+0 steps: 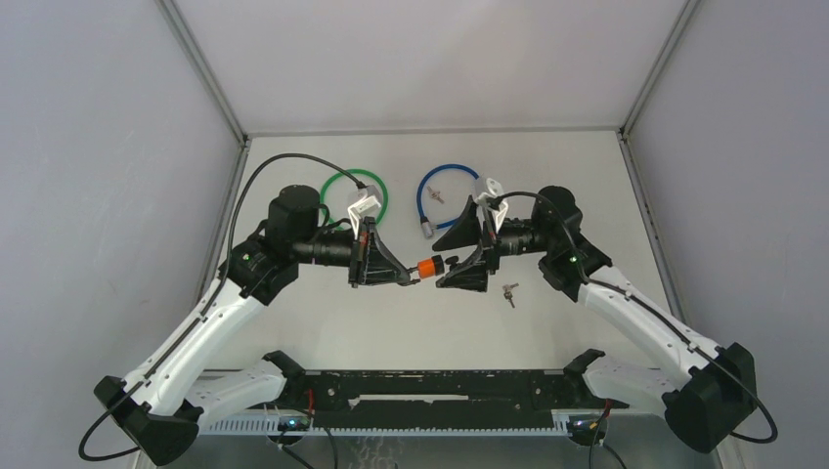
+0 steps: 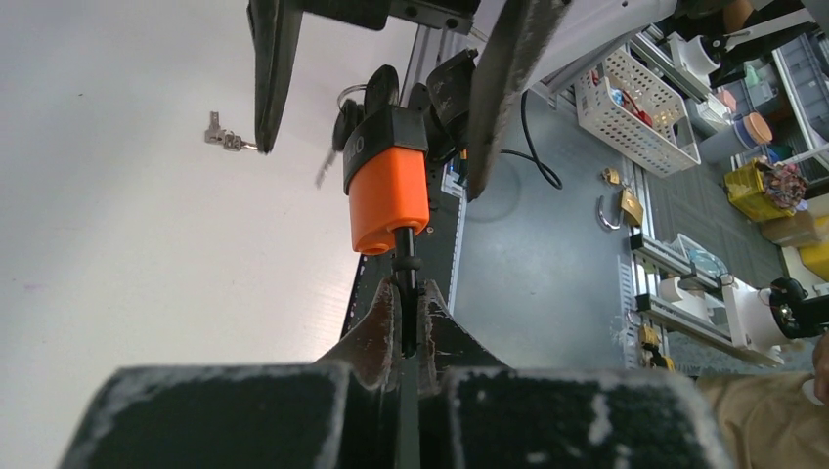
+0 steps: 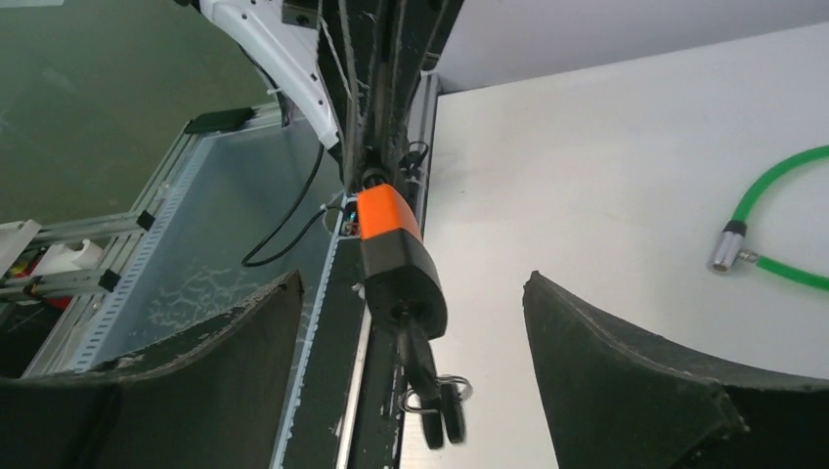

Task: Lock with the key
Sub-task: Lock the lock.

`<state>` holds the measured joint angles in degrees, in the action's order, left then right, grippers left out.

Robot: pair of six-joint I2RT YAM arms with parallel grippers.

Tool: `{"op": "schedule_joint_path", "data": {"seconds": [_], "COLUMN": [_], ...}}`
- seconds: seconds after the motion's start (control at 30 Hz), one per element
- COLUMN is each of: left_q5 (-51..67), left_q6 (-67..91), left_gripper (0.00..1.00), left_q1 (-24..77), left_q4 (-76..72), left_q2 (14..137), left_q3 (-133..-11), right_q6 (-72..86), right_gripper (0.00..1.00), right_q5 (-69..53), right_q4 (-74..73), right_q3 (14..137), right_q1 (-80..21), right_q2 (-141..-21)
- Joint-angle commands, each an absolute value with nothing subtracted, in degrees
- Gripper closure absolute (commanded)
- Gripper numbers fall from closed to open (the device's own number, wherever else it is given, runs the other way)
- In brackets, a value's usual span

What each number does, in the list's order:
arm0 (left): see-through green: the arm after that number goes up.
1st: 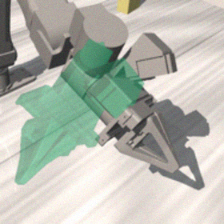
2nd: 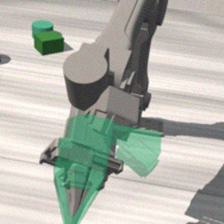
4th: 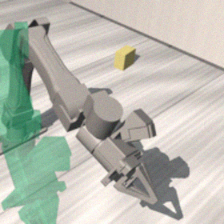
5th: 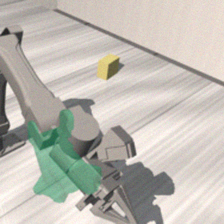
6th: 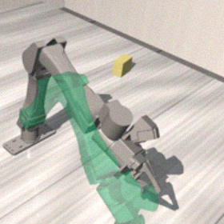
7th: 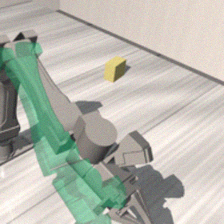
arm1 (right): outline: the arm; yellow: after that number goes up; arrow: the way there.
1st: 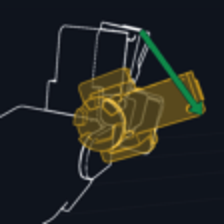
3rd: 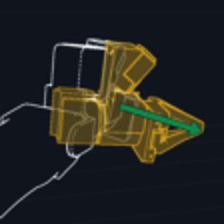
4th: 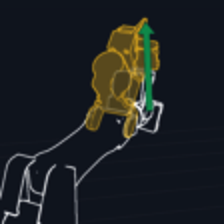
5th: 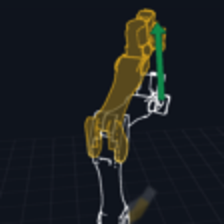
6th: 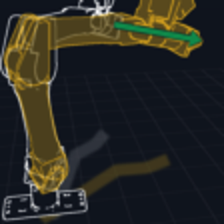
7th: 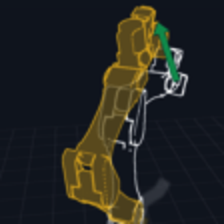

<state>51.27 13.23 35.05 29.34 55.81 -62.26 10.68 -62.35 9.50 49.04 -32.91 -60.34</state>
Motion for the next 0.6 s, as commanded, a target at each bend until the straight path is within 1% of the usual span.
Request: {"op": "schedule_joint_path", "data": {"seconds": [0.0,0.13,0.17,0.2,0.3,0.4,0.57], "left_q5": [53.2,53.2,53.2,53.1,53.0,52.9,52.7], "left_q6": [12.3,12.3,12.3,12.3,12.4,12.6,12.6], "left_gripper": [1.00,1.00,1.00,1.00,1.00,1.00,1.00], "left_q1": [34.7,34.7,34.7,34.7,34.7,34.6,34.7], "left_q4": [26.3,26.3,26.2,26.2,26.2,25.9,25.5], "left_q2": [54.8,54.8,54.8,54.9,55.2,55.5,55.9], "left_q3": [-65.2,-65.3,-65.3,-65.2,-65.1,-65.0,-65.0], "right_q6": [12.0,13.1,13.7,14.3,15.4,16.9,17.5], "right_gripper": [0.15,0.29,0.35,0.39,0.45,0.56,0.53], "right_q5": [-65.6,-66.6,-66.8,-67.2,-68.2,-69.7,-70.7], "right_q4": [13.5,15.2,15.7,16.5,17.6,19.0,19.2], "right_q3": [51.2,51.2,51.2,51.1,51.2,51.1,51.2], "right_q1": [-33.5,-33.6,-33.6,-33.6,-33.6,-33.7,-35.3], "right_q2": [-62.9,-64.8,-65.1,-65.3,-65.7,-65.6,-65.0]}}
